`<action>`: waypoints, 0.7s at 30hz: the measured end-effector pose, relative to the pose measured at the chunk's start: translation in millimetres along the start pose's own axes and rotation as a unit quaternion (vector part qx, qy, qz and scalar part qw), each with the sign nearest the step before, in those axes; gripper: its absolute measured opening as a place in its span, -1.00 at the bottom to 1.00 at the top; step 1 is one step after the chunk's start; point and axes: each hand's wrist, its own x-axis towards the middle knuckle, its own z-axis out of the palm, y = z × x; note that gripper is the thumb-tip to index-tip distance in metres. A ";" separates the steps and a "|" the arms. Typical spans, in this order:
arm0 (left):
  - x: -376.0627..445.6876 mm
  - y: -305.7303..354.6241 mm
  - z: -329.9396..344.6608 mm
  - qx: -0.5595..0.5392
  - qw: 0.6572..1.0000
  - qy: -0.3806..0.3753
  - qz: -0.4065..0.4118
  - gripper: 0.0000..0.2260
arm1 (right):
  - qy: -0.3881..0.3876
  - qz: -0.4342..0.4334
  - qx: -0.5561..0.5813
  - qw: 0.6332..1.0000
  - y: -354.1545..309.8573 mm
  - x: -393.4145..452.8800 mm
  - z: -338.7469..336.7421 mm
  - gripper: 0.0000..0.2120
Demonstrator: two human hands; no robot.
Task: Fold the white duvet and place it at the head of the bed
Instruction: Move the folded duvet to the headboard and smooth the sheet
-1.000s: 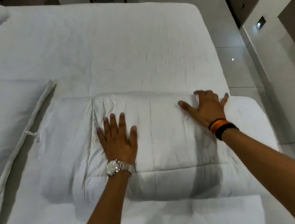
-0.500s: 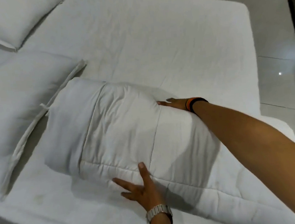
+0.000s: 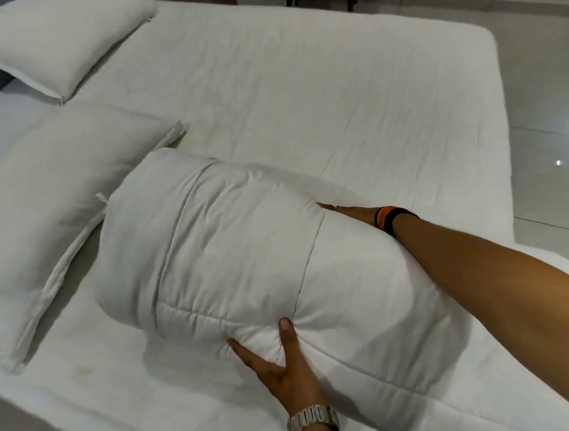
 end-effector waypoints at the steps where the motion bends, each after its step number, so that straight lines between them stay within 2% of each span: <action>1: -1.9 6.9 -2.4 -0.005 1.000 -0.007 0.004 -0.05 | 0.003 -0.010 0.003 1.000 -6.7 -12.6 0.5 -0.15; 4: -5.3 32.3 -16.7 -0.006 0.999 -0.024 0.020 -0.07 | 0.035 -0.037 0.046 0.998 -33.4 -58.1 4.3 0.07; 7: 5.5 71.9 -41.7 -0.003 0.997 -0.056 0.052 -0.09 | 0.129 -0.047 0.101 0.985 -54.6 -103.4 10.5 0.23; 10: 34.0 119.7 -68.4 -0.003 0.987 -0.112 0.115 -0.19 | 0.154 -0.109 0.103 0.977 -79.4 -145.1 30.1 0.04; 13: 75.9 175.1 -93.3 0.005 0.969 -0.181 0.166 -0.26 | 0.187 -0.192 0.108 0.957 -110.2 -179.5 64.3 -0.29; 16: 125.5 237.7 -122.2 0.018 0.941 -0.271 0.202 -0.35 | 0.226 -0.221 0.118 0.941 -143.0 -198.3 117.7 -0.21; 19: 173.6 302.1 -153.2 0.054 0.896 -0.373 0.234 -0.37 | 0.288 -0.224 0.171 0.915 -177.5 -196.6 171.2 -0.32; 21: 208.1 343.8 -179.4 0.090 0.860 -0.413 0.285 -0.32 | 0.348 -0.223 0.203 0.888 -204.3 -182.4 208.0 -0.34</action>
